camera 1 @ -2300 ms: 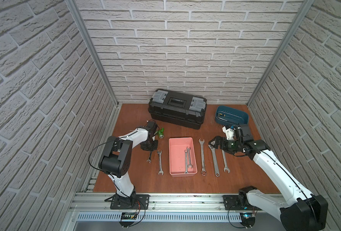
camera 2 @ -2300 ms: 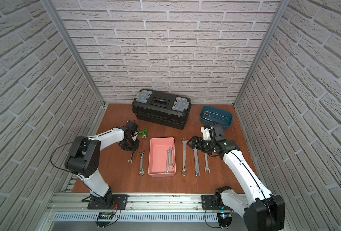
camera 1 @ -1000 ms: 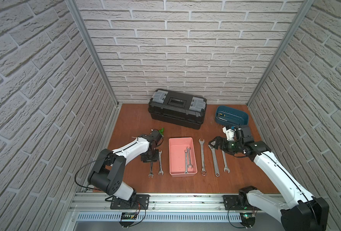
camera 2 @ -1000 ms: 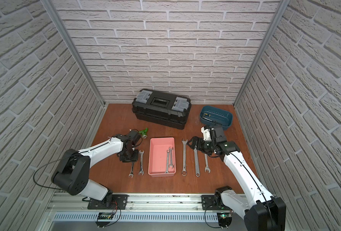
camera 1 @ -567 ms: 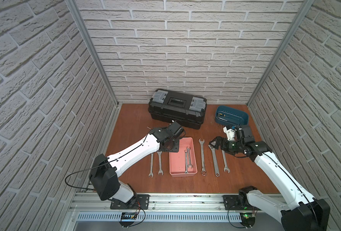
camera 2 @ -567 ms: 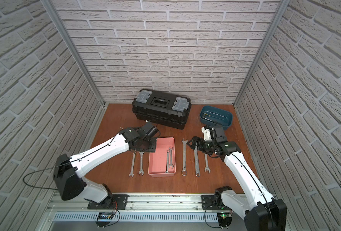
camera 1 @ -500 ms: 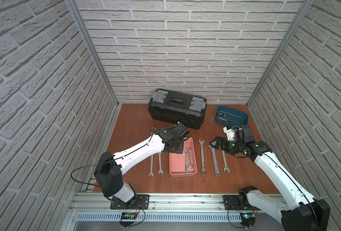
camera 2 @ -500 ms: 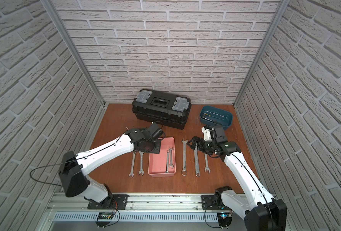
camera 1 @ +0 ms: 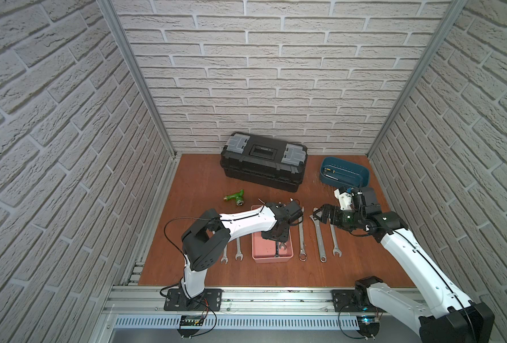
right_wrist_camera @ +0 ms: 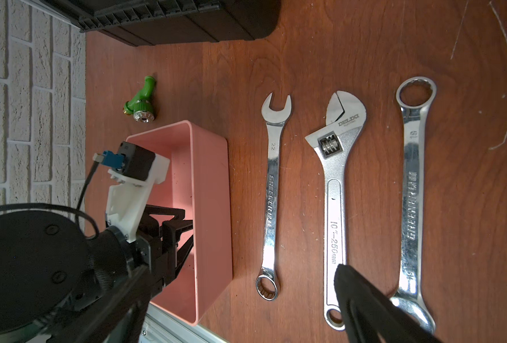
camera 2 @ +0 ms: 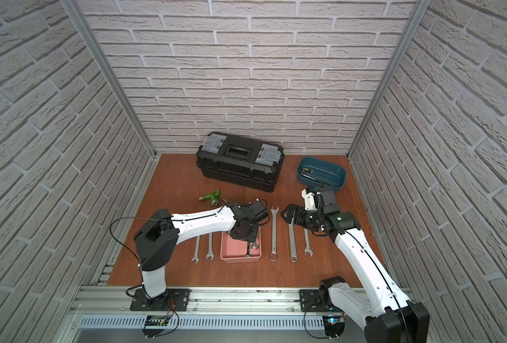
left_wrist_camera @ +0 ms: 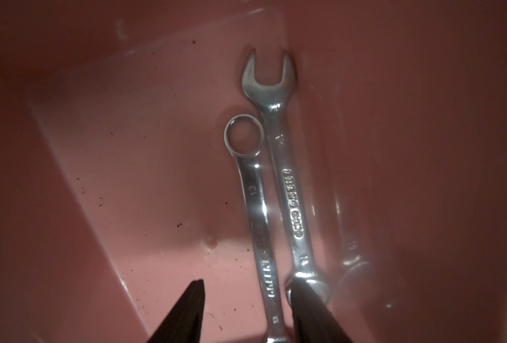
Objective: Take out the wrench from the storage box
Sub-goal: Adjust the wrench in the storage box.
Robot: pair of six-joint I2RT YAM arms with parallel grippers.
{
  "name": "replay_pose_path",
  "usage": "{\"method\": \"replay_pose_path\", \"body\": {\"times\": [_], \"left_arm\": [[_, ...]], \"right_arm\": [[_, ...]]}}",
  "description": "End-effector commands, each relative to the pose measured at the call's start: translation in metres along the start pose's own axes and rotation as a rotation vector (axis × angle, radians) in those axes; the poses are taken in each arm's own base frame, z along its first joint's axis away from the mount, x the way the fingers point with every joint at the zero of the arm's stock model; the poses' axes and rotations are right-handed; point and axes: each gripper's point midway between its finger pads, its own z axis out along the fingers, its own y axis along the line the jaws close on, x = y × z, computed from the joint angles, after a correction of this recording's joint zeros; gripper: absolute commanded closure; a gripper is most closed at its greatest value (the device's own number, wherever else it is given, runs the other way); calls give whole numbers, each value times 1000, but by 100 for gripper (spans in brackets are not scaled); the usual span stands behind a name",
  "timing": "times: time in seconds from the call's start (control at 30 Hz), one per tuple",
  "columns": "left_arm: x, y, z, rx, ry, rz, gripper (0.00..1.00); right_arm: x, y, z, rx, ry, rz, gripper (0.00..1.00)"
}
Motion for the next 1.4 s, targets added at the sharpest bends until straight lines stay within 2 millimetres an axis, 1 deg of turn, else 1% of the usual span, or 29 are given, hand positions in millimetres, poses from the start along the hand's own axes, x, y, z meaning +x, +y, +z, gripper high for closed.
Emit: {"method": "replay_pose_path", "body": {"times": [0.0,0.17,0.3,0.37,0.5,0.53,0.67,0.83,0.97,1.13,1.2,1.3,1.37], "left_arm": [[-1,0,7,-22,-9,-6,51],[11,8,17,-58,-1,-3,52],[17,4,29,-61,15,6,53],[21,7,34,-87,29,17,54],[24,12,37,-94,31,7,56],[26,16,38,-107,39,6,57],[30,38,38,-147,50,-19,67],[31,58,34,-167,65,-28,71],[33,69,33,-158,78,-51,71],[28,68,37,-140,88,-27,65],[25,63,39,-126,86,-9,63],[21,55,44,-103,96,21,62],[22,57,48,-114,112,21,63]], "right_arm": [[-11,3,-10,-2,-51,-28,0],[-11,4,-9,-4,-47,-27,0],[-11,4,-8,-7,-44,-22,0],[-11,4,-8,-9,-42,-23,0],[-11,4,-8,-7,-44,-23,0],[-11,4,-8,-8,-43,-21,0],[-10,4,-7,-13,-37,-18,0],[-9,4,-7,-16,-32,-18,0],[-8,5,-7,-24,-27,-17,0],[-6,6,-4,-34,-19,-11,0],[-7,7,-5,-37,-20,-12,0],[-6,7,-5,-35,-23,-12,0],[-6,6,-5,-35,-22,-11,0]]}}
